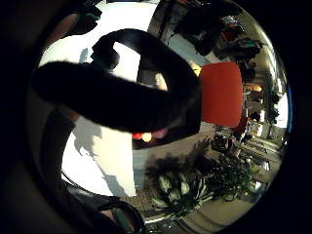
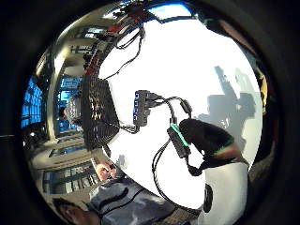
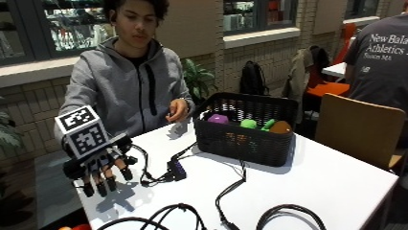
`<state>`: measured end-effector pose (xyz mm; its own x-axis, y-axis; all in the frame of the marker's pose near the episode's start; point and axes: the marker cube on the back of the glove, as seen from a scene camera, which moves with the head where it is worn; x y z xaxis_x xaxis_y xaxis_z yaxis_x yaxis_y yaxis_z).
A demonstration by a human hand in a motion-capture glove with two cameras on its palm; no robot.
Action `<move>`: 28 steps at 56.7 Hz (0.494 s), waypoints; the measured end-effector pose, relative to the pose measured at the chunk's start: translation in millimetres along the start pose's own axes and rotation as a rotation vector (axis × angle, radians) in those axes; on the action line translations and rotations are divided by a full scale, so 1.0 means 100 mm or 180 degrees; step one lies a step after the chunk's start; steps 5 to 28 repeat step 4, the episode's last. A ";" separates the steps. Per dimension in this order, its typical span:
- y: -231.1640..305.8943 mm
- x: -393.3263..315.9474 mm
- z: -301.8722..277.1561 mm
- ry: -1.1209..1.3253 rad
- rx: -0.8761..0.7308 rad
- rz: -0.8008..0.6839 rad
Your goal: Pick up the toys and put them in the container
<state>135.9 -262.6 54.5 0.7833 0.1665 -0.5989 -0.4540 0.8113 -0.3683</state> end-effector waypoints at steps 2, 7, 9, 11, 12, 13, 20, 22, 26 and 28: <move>0.00 0.00 0.01 -0.0001 0.0003 0.0003; 0.01 0.00 0.02 0.0001 0.0007 0.0000; 0.01 0.00 0.02 0.0001 0.0007 0.0000; 0.01 0.00 0.02 0.0001 0.0007 0.0000; 0.01 0.00 0.02 0.0001 0.0007 0.0000; 0.01 0.00 0.02 0.0001 0.0007 0.0000; 0.01 0.00 0.02 0.0001 0.0007 0.0000; 0.01 0.00 0.02 0.0001 0.0007 0.0000; 0.01 0.00 0.02 0.0001 0.0007 0.0000; 0.01 0.00 0.02 0.0001 0.0007 0.0000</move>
